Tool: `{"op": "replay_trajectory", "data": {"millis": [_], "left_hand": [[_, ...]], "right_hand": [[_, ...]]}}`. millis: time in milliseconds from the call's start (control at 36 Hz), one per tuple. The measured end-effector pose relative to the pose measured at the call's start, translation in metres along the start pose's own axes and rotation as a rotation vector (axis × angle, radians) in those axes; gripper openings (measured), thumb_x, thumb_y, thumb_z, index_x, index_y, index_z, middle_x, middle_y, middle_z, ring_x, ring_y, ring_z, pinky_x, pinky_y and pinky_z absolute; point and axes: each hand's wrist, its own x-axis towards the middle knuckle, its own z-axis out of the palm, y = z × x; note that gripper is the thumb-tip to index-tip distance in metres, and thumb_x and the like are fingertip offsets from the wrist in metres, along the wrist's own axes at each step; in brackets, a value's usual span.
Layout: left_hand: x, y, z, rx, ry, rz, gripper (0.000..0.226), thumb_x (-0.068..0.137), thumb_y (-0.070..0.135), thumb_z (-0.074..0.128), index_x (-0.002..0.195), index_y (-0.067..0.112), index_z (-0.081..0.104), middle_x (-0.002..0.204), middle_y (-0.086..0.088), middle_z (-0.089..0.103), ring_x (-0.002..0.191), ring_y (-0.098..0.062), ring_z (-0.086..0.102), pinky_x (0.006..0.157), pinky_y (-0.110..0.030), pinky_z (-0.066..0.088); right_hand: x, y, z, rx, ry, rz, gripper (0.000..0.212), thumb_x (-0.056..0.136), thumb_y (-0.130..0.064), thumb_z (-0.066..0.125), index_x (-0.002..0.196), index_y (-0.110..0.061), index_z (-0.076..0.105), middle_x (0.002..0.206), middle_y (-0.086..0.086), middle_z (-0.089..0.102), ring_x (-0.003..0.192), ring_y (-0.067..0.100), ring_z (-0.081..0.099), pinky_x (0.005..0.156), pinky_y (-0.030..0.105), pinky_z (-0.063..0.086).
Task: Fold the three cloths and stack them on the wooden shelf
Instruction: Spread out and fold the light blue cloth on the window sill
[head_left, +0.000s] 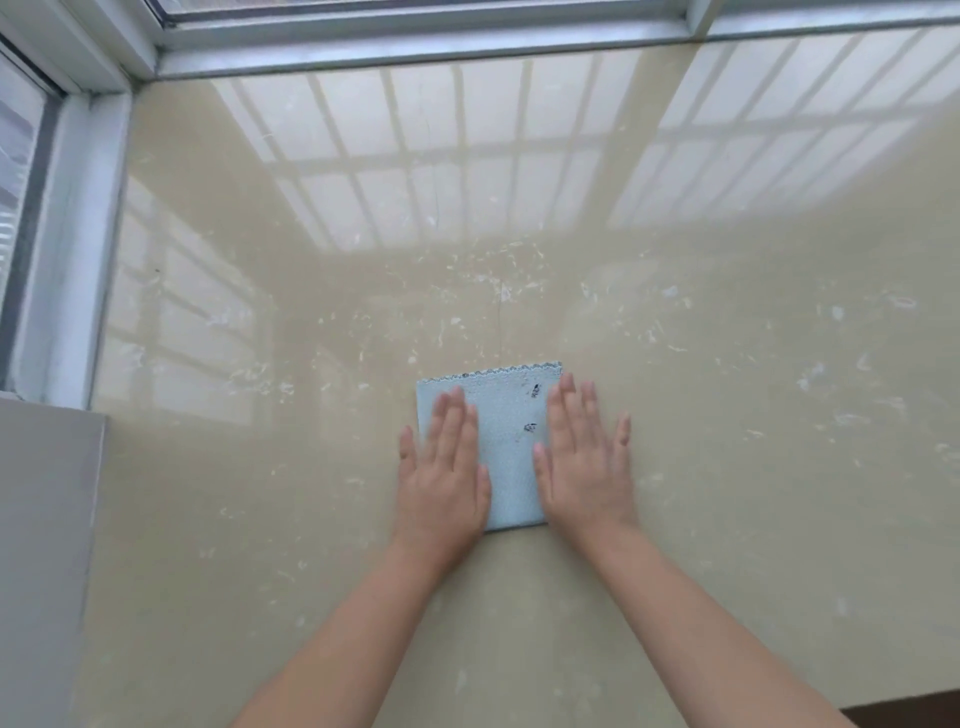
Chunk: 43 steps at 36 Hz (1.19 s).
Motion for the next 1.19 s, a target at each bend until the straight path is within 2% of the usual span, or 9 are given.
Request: {"op": "replay_trajectory", "data": {"millis": [83, 167, 417, 472, 556, 639, 694, 861, 1194], "left_hand": [[-0.011, 0.016, 0.015, 0.025, -0.042, 0.040, 0.057, 0.092, 0.021, 0.028, 0.146, 0.005, 0.021, 0.156, -0.005, 0.013, 0.145, -0.015, 0.002, 0.113, -0.044, 0.012], [-0.017, 0.013, 0.018, 0.067, -0.076, 0.002, 0.055, 0.097, 0.024, 0.022, 0.150, 0.010, 0.014, 0.154, -0.004, 0.022, 0.145, -0.014, 0.003, 0.112, -0.044, 0.013], [-0.021, -0.014, 0.002, 0.134, -0.133, -0.202, 0.056, 0.096, 0.034, 0.019, 0.147, 0.009, 0.017, 0.158, 0.002, -0.005, 0.144, -0.010, -0.008, 0.108, -0.049, 0.018], [-0.019, -0.018, -0.005, 0.136, -0.126, -0.222, 0.052, 0.099, 0.032, 0.011, 0.142, 0.007, 0.028, 0.156, -0.005, 0.020, 0.145, -0.011, -0.001, 0.107, -0.052, 0.026], [-0.003, -0.017, -0.021, 0.095, -0.121, -0.196, 0.046, 0.087, 0.017, 0.033, 0.121, 0.002, 0.058, 0.129, -0.016, 0.057, 0.124, -0.028, 0.050, 0.088, -0.053, 0.047], [0.022, -0.018, -0.033, 0.059, -0.075, -0.186, 0.041, 0.075, 0.013, 0.038, 0.099, 0.001, 0.069, 0.103, -0.017, 0.067, 0.086, -0.034, 0.066, 0.070, -0.039, 0.053], [0.041, -0.020, -0.040, 0.046, -0.069, -0.188, 0.032, 0.076, 0.014, 0.046, 0.094, 0.001, 0.068, 0.093, -0.016, 0.066, 0.075, -0.033, 0.064, 0.062, -0.036, 0.051], [0.091, -0.022, -0.055, 0.023, -0.397, -0.278, 0.042, 0.086, 0.033, 0.062, 0.121, 0.013, 0.051, 0.122, -0.006, 0.047, 0.114, -0.025, 0.045, 0.091, -0.034, 0.038], [0.117, -0.018, -0.061, 0.066, -0.685, -0.384, 0.039, 0.080, 0.030, 0.068, 0.112, 0.013, 0.056, 0.122, -0.011, 0.044, 0.115, -0.029, 0.043, 0.096, -0.036, 0.041]], "right_hand": [[-0.012, -0.021, 0.022, -0.018, 0.015, -0.145, 0.059, 0.094, -0.023, 0.022, 0.149, -0.010, 0.005, 0.157, 0.003, -0.008, 0.145, 0.019, -0.005, 0.112, 0.048, 0.008], [-0.015, -0.016, 0.031, -0.061, -0.019, -0.163, 0.062, 0.089, -0.029, 0.030, 0.148, -0.014, 0.019, 0.157, -0.003, -0.008, 0.145, 0.016, -0.004, 0.109, 0.048, 0.014], [-0.013, 0.032, 0.015, -0.065, -0.045, -0.037, 0.059, 0.089, -0.033, 0.027, 0.145, -0.016, 0.022, 0.157, -0.011, -0.011, 0.144, 0.010, -0.010, 0.105, 0.052, 0.012], [-0.011, 0.041, 0.004, -0.071, -0.065, -0.029, 0.055, 0.088, -0.031, 0.029, 0.140, -0.013, 0.030, 0.158, -0.004, 0.007, 0.144, 0.015, 0.006, 0.104, 0.055, 0.024], [0.004, 0.038, -0.019, 0.019, -0.047, -0.016, 0.045, 0.083, -0.021, 0.035, 0.118, -0.005, 0.058, 0.128, 0.013, 0.058, 0.115, 0.030, 0.056, 0.083, 0.051, 0.049], [0.028, 0.026, -0.041, 0.170, 0.018, 0.051, 0.031, 0.081, -0.014, 0.044, 0.098, 0.000, 0.065, 0.099, 0.015, 0.065, 0.083, 0.034, 0.065, 0.069, 0.037, 0.052], [0.047, 0.016, -0.049, 0.198, -0.050, 0.036, 0.025, 0.082, -0.010, 0.055, 0.105, -0.001, 0.061, 0.101, 0.014, 0.059, 0.091, 0.033, 0.060, 0.074, 0.035, 0.047], [0.096, -0.007, -0.055, 0.000, -0.411, -0.058, 0.041, 0.085, -0.025, 0.057, 0.123, -0.013, 0.047, 0.123, 0.006, 0.043, 0.116, 0.023, 0.042, 0.095, 0.032, 0.035], [0.115, -0.011, -0.053, -0.175, -0.601, -0.088, 0.041, 0.078, -0.027, 0.066, 0.114, -0.014, 0.050, 0.121, 0.010, 0.045, 0.116, 0.026, 0.041, 0.098, 0.035, 0.033]]}}
